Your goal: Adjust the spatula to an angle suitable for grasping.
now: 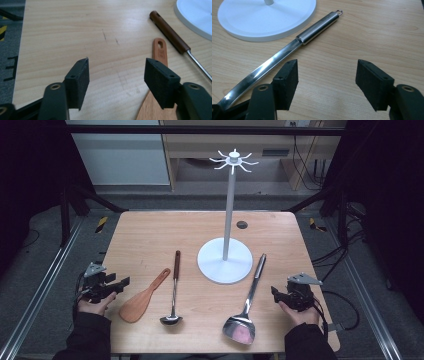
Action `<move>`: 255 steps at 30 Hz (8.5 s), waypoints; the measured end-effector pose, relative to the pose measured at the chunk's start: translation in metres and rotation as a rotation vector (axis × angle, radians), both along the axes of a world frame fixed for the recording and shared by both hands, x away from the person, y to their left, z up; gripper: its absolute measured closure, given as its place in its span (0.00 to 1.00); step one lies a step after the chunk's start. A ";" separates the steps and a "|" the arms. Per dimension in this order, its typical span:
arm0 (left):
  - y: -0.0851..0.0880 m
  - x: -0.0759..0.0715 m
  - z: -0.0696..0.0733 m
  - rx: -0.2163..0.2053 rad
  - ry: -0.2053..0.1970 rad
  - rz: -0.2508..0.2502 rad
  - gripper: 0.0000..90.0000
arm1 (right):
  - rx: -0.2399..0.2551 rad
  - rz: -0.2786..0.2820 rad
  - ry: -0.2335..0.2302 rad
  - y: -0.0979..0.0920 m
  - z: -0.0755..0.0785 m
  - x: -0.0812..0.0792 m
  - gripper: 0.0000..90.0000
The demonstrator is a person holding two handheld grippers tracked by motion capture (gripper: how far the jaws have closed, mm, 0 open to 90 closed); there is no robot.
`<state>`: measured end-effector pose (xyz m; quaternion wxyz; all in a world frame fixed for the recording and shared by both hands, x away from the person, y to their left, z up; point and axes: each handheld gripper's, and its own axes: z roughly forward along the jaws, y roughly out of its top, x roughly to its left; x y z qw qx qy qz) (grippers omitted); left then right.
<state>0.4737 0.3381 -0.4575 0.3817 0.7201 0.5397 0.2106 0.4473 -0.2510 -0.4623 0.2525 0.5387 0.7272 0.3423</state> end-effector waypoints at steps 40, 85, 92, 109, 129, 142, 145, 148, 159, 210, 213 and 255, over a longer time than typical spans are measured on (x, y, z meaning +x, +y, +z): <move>-0.009 0.002 0.000 0.025 0.055 -0.035 0.43 | 0.039 0.300 0.101 0.076 0.006 0.004 1.00; -0.007 0.002 -0.004 0.055 0.076 -0.032 0.47 | -0.066 0.281 0.286 0.069 -0.016 -0.002 1.00; -0.006 0.002 -0.004 0.056 0.079 -0.032 0.47 | -0.084 0.257 0.292 0.061 -0.017 -0.002 1.00; -0.007 0.004 -0.005 0.050 0.091 -0.039 0.47 | -0.015 0.115 0.117 0.037 0.014 0.007 0.63; -0.008 0.006 -0.007 0.054 0.100 -0.048 0.47 | -0.057 -0.030 0.242 0.039 -0.010 0.052 0.54; -0.009 0.007 -0.008 0.056 0.108 -0.057 0.48 | -0.060 -0.018 0.325 0.044 -0.018 0.054 0.66; -0.009 0.007 -0.008 0.057 0.110 -0.057 0.48 | -0.057 -0.025 0.328 0.043 -0.018 0.055 0.68; -0.009 0.007 -0.008 0.057 0.109 -0.058 0.48 | -0.049 -0.037 0.334 0.041 -0.017 0.057 0.71; -0.009 0.008 -0.008 0.057 0.113 -0.060 0.48 | -0.052 -0.044 0.354 0.037 -0.016 0.059 0.83; -0.009 0.009 -0.009 0.055 0.123 -0.066 0.47 | -0.075 -0.092 0.436 0.032 0.006 0.060 0.84; -0.009 0.009 -0.009 0.054 0.123 -0.066 0.47 | -0.062 -0.090 0.415 0.030 0.011 0.058 0.84; -0.008 0.008 -0.008 0.046 0.118 -0.066 0.48 | 0.071 -0.025 0.107 0.025 0.071 0.030 0.84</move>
